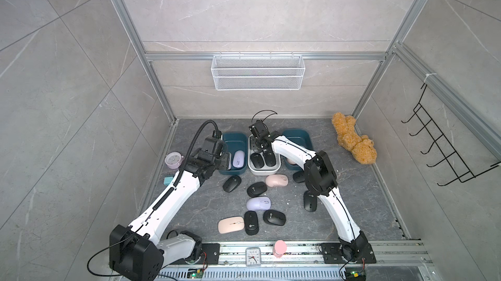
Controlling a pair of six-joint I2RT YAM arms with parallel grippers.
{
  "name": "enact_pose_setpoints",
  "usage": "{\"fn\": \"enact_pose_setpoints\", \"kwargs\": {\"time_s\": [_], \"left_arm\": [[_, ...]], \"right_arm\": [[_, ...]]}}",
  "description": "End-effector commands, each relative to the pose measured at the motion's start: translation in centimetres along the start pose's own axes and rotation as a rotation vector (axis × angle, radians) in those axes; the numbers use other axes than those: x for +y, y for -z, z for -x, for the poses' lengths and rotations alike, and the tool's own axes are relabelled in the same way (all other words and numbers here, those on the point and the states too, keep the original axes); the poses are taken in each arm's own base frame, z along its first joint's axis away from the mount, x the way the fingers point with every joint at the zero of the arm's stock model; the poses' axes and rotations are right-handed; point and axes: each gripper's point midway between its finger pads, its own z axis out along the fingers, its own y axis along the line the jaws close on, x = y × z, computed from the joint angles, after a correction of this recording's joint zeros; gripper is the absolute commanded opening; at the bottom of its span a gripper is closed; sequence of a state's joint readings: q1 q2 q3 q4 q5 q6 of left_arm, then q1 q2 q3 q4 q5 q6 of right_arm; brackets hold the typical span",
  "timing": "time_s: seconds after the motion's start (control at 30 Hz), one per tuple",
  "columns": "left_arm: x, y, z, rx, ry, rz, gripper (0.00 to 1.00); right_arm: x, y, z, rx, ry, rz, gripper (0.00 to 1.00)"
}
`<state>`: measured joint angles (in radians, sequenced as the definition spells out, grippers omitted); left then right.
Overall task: Place the mice by color into the storage box
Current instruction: Place the mouse in the storage box.
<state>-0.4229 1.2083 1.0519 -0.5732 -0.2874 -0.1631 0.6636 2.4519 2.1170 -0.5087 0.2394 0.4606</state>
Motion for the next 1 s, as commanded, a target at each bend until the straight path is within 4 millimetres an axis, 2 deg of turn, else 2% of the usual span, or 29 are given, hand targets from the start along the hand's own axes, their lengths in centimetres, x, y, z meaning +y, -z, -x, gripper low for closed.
{"fn": "enact_pose_setpoints", "kwargs": {"time_s": [0.0, 0.4, 0.7, 0.97], "left_arm": [[0.4, 0.5, 1.2, -0.046, 0.003, 0.007, 0.69], [0.7, 0.8, 1.4, -0.054, 0.011, 0.010, 0.69], [0.7, 0.9, 1.4, -0.055, 0.013, 0.011, 0.69], [0.9, 1.1, 1.5, -0.061, 0.014, 0.013, 0.69]], "right_arm": [[-0.4, 0.0, -0.5, 0.003, -0.029, -0.012, 0.54], [-0.9, -0.1, -2.0, 0.034, -0.051, -0.009, 0.54], [0.1, 0.0, -1.5, 0.033, -0.068, 0.029, 0.57], [0.5, 0.4, -0.8, 0.026, -0.080, 0.047, 0.67]]}}
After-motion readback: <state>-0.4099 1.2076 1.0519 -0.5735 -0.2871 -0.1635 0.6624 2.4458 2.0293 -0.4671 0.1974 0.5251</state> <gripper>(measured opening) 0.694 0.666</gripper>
